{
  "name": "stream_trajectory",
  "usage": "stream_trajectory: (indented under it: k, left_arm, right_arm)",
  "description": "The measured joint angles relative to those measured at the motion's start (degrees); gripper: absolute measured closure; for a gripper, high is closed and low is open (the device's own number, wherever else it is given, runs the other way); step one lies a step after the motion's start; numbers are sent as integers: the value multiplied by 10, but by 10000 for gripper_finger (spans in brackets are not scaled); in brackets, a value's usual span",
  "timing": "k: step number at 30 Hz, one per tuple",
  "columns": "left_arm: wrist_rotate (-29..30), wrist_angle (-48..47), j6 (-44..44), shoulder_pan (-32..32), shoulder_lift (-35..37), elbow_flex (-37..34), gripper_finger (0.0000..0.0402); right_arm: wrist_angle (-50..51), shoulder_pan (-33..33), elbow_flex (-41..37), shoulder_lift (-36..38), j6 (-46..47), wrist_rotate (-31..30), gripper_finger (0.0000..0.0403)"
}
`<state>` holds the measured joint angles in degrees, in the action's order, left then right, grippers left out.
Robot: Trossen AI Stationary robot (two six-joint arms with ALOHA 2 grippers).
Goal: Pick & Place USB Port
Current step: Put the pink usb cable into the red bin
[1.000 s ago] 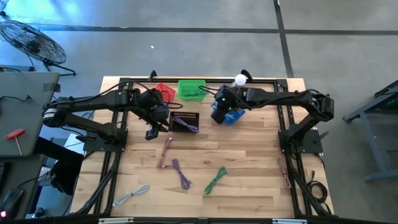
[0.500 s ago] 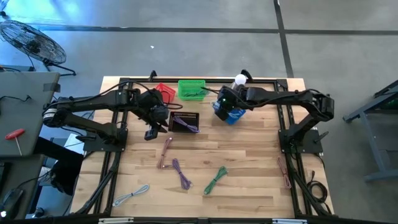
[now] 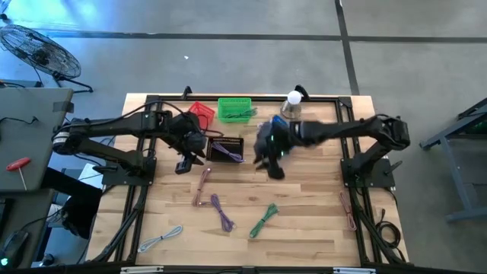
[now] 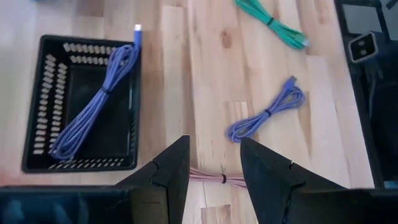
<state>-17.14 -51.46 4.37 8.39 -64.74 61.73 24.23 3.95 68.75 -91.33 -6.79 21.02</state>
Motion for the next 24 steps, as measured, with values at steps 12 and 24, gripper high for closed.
stream_trajectory:
  k: [12,24]
  left_arm:
    - [50,91,-55,-168,86,0,263]
    - [291,110,-155,-402,117,0,263]
  right_arm:
    - [20,-235,80,0,-8,-287,299]
    - [337,-355,127,0,442,-342,287]
